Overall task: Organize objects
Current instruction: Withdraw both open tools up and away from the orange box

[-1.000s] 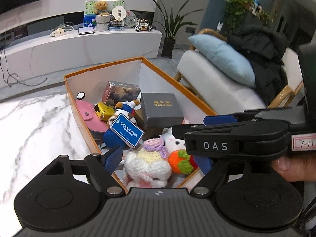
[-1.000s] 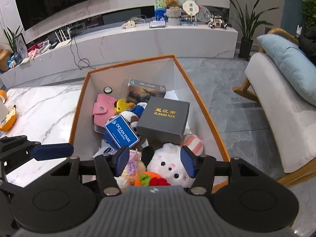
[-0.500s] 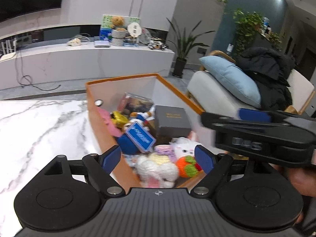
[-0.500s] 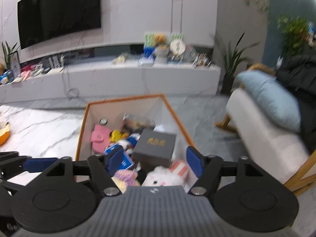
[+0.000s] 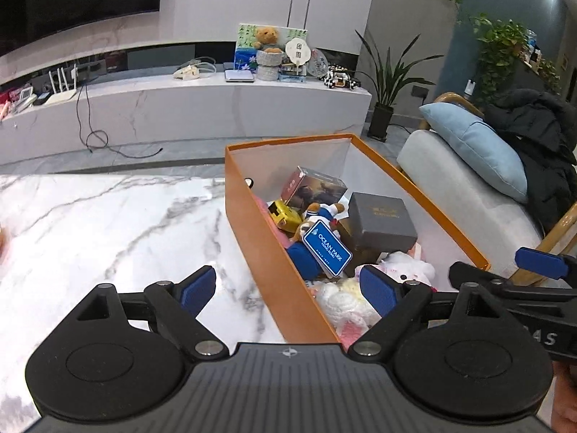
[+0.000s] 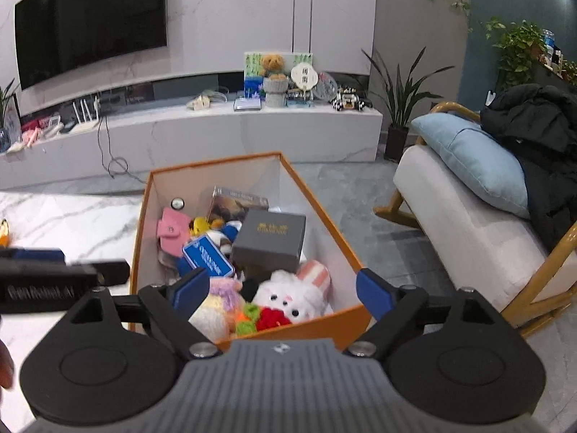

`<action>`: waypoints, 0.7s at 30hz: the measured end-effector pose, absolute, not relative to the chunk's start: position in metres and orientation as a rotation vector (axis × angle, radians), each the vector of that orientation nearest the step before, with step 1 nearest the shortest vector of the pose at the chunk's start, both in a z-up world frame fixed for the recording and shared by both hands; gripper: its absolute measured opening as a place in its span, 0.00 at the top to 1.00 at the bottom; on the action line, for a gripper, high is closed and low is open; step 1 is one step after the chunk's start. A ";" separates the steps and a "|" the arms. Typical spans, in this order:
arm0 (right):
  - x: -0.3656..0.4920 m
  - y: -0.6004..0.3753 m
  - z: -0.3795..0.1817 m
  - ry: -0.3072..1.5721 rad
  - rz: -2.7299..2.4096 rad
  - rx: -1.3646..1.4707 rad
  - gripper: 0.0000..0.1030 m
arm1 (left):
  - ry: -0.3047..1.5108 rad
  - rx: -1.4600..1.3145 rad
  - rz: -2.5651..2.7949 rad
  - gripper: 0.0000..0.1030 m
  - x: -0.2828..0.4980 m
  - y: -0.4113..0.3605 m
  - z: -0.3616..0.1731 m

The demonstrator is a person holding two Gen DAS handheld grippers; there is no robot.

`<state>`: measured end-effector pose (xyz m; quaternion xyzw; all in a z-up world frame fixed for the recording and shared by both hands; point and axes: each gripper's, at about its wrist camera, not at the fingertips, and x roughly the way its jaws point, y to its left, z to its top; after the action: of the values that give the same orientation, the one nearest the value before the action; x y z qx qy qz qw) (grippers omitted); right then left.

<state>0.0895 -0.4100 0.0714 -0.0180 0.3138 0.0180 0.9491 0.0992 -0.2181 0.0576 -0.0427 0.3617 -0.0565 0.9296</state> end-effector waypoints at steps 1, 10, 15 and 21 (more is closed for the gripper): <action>0.090 -0.410 0.069 0.643 0.037 -0.034 0.11 | 0.741 -0.078 -0.111 0.00 0.099 -0.219 0.058; 0.092 -0.411 0.064 0.685 0.024 0.008 0.04 | 0.764 -0.017 -0.068 0.00 0.098 -0.224 0.053; 0.094 -0.411 0.059 0.724 0.004 0.028 0.03 | 0.818 0.023 -0.053 0.00 0.100 -0.230 0.044; 0.096 -0.413 0.058 0.734 -0.016 0.028 0.03 | 0.826 0.031 -0.052 0.00 0.099 -0.232 0.042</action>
<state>0.0956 -0.4132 0.0582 0.0136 0.3587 -0.0079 0.9333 0.0985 -0.2321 0.0424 0.0152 0.4015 -0.0253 0.9154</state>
